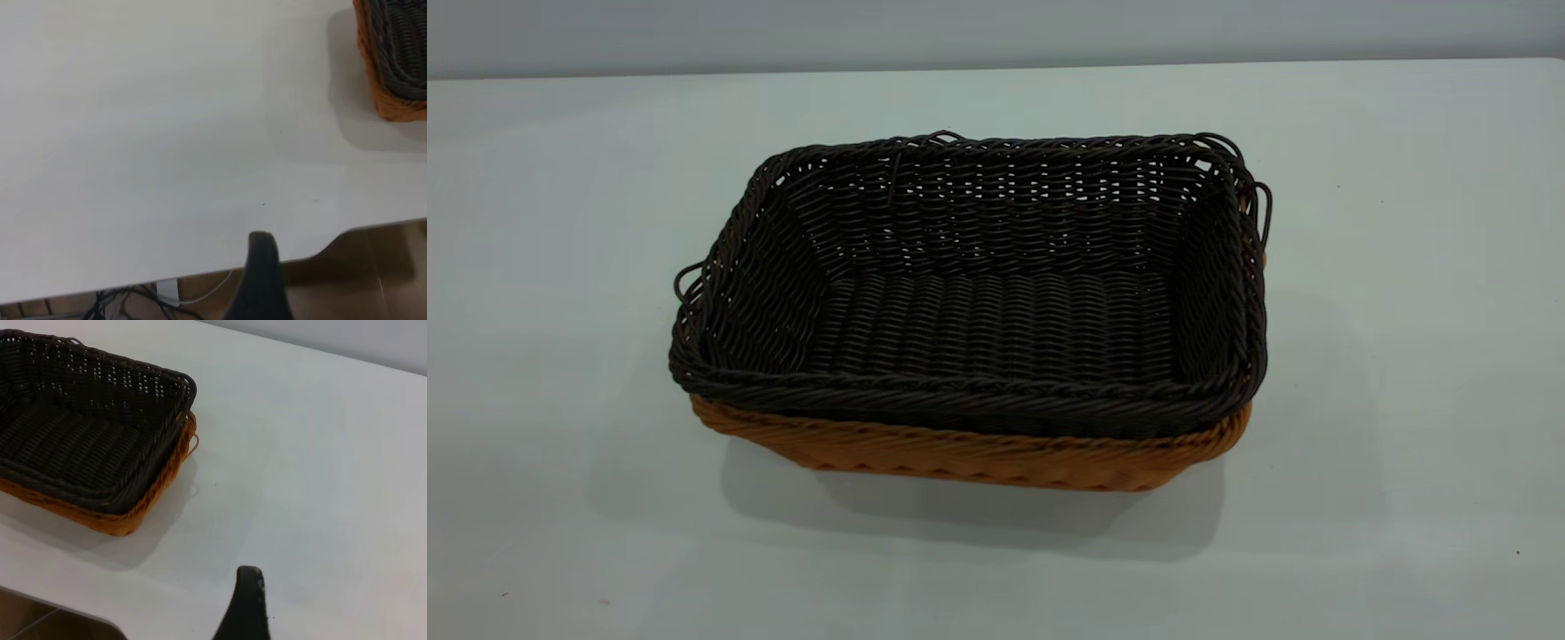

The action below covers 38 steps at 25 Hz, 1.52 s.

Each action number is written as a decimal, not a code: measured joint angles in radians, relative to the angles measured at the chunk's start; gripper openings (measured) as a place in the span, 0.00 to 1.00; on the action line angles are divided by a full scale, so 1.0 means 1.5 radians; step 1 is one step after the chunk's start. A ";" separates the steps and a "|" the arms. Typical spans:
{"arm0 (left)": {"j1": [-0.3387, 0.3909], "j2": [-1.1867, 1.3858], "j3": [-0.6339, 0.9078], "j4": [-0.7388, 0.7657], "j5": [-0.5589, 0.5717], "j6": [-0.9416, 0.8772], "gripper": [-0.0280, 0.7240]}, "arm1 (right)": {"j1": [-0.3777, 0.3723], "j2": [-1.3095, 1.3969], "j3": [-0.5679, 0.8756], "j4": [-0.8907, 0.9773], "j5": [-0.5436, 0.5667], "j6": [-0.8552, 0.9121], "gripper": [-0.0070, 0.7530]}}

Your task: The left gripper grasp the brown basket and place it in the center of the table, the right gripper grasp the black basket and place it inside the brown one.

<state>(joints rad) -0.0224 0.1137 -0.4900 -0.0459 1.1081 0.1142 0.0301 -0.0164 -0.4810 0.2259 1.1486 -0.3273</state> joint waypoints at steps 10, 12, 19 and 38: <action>0.000 -0.019 0.001 0.003 -0.001 0.000 0.79 | 0.000 0.000 0.000 0.000 0.000 -0.001 0.78; 0.000 -0.047 0.001 0.003 -0.001 0.000 0.79 | 0.000 0.000 0.000 0.000 0.000 -0.001 0.78; 0.000 -0.088 0.001 0.059 -0.001 -0.076 0.79 | 0.000 0.000 0.000 0.000 0.000 -0.001 0.78; 0.000 -0.089 0.001 0.063 -0.001 -0.089 0.79 | -0.001 0.000 0.000 0.000 0.000 -0.001 0.78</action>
<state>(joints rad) -0.0224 -0.0190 -0.4892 0.0491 1.1072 -0.0197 0.0291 -0.0164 -0.4810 0.2259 1.1486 -0.3291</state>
